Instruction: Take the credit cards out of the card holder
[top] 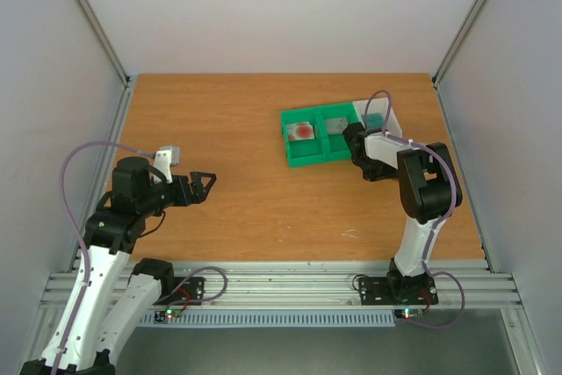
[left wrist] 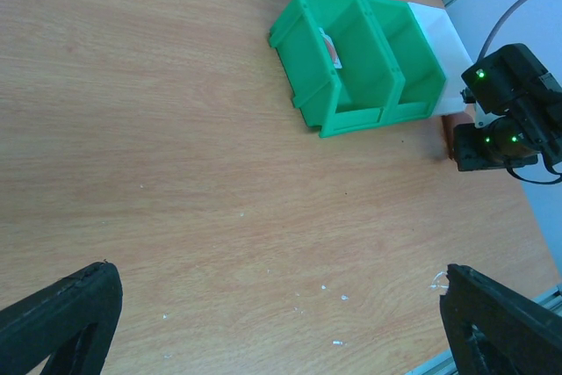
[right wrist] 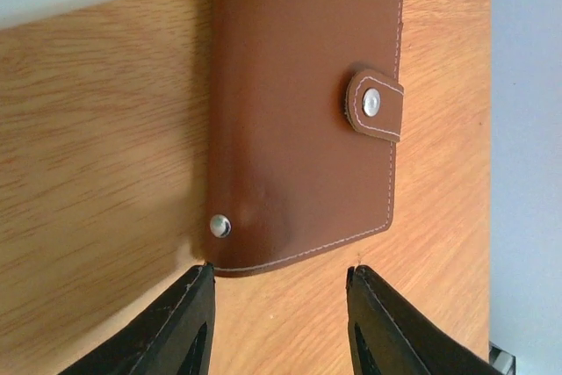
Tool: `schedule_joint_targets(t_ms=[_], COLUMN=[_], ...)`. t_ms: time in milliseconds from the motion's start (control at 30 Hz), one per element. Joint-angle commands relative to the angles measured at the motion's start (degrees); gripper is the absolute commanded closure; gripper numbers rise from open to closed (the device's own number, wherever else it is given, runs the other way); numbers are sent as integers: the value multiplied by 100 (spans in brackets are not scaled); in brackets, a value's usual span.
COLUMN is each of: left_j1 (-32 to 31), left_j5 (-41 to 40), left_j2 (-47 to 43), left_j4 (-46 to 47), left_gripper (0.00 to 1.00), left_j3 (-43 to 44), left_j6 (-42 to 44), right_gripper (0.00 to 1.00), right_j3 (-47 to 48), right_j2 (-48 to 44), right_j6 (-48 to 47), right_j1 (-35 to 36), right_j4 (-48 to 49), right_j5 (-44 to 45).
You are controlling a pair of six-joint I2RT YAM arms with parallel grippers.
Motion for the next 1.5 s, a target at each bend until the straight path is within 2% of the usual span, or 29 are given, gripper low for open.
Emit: schedule_joint_targets(t_ms=[0, 367, 567, 700, 867, 1067, 1233, 1467], left_j1=[31, 34, 31, 27, 23, 23, 23, 23], left_j5=[15, -30, -13, -24, -10, -29, -30, -231], left_j2=[-17, -46, -53, -56, -101, -193, -193, -207], left_j4=[262, 232, 233, 235, 256, 264, 261, 154], left_gripper=[1, 1, 1, 1, 1, 1, 1, 1], left_j3=[-43, -33, -43, -43, -51, -74, -70, -10], left_j6=[58, 71, 67, 58, 41, 32, 23, 22], right_gripper=[59, 62, 68, 78, 97, 99, 99, 99], right_j3=[-33, 75, 136, 102, 154, 76, 103, 233], right_j2=[1, 240, 403, 445, 376, 106, -197, -712], right_j6=[-131, -357, -386, -444, -433, -284, 40, 622], right_j1=[-84, -271, -312, -317, -299, -176, 318, 1408], right_j4=[304, 488, 493, 562, 426, 266, -188, -925], right_j5=[-97, -178, -224, -388, -453, -529, -549, -546])
